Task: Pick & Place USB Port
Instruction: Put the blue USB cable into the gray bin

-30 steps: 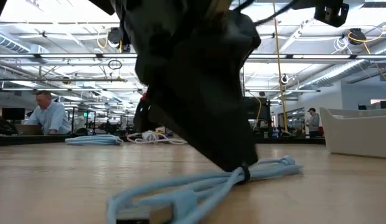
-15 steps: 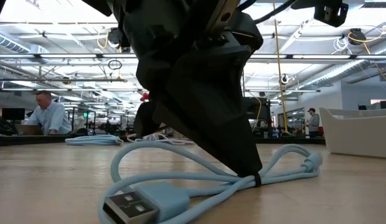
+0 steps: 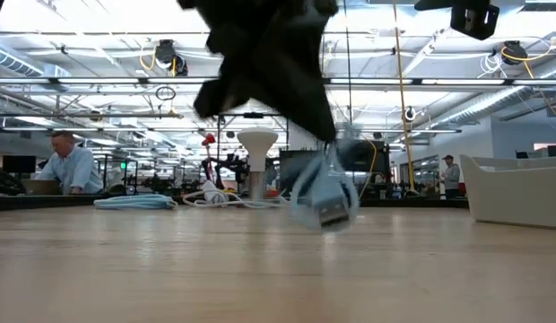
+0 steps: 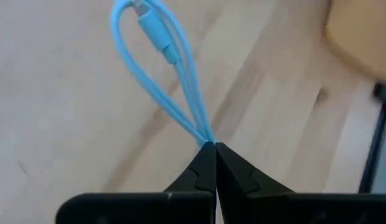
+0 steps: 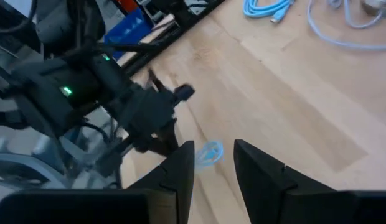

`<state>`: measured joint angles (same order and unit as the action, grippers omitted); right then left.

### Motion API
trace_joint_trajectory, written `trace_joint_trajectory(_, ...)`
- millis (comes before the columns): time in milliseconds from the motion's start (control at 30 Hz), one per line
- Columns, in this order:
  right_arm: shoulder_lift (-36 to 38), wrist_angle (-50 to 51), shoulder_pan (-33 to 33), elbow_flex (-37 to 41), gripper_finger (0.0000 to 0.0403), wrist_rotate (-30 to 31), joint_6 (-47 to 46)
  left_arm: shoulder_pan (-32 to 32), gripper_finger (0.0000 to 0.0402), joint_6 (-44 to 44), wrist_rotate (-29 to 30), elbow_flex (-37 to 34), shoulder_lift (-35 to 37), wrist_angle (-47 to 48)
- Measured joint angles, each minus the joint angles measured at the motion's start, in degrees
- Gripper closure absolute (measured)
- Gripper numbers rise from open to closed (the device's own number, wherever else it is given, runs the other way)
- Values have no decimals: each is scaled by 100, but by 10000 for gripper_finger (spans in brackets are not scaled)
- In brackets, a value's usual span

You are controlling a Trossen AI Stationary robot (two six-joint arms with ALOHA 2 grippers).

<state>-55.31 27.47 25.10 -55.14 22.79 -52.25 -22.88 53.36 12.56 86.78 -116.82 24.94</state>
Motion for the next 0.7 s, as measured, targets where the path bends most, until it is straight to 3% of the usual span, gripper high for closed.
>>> trace_joint_trajectory(233,0,-1666,0,928,298,-345,-803,19,401,-109,1104,2,581,433)
trace_joint_trajectory(433,-3,-3585,13,1890,298,-507,-1177,134,401,-302,2061,11,1218,194)
trace_joint_trajectory(567,-2,-4848,-30,2239,298,-476,-1022,296,402,-737,2207,15,1476,-358)
trace_joint_trajectory(700,-2,-5251,-248,2254,288,-483,-785,445,402,-1068,2086,15,1533,-791)
